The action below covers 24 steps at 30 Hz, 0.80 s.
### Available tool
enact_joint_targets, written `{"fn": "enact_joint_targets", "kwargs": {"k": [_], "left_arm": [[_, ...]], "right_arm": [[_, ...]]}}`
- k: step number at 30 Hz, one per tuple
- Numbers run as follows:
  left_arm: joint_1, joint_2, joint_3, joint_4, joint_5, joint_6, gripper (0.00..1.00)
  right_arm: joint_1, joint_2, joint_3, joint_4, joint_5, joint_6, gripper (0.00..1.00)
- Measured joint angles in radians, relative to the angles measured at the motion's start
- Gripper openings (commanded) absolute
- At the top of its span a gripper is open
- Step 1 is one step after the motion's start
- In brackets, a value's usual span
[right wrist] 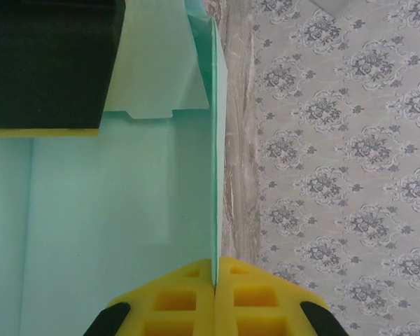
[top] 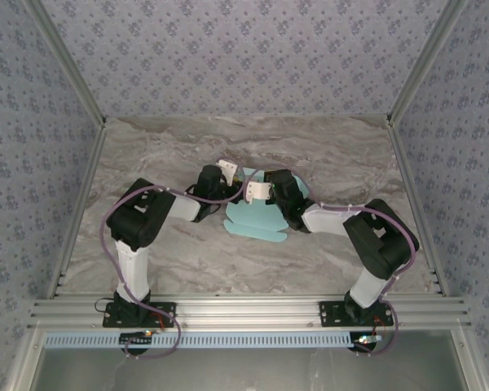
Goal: Fold the paper box
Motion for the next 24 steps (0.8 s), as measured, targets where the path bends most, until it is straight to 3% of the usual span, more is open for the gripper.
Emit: {"fn": "enact_joint_targets", "kwargs": {"k": [12,24], "left_arm": [[-0.042,-0.026,-0.026,0.002,-0.168,-0.035,0.21],[-0.074,-0.043,-0.013,-0.062,-0.271,-0.079,0.12]], "right_arm": [[0.008,0.0,0.011,-0.025,-0.001,0.037,0.0],[0.016,-0.023,0.011,-0.056,-0.02,0.089,0.0]]}}
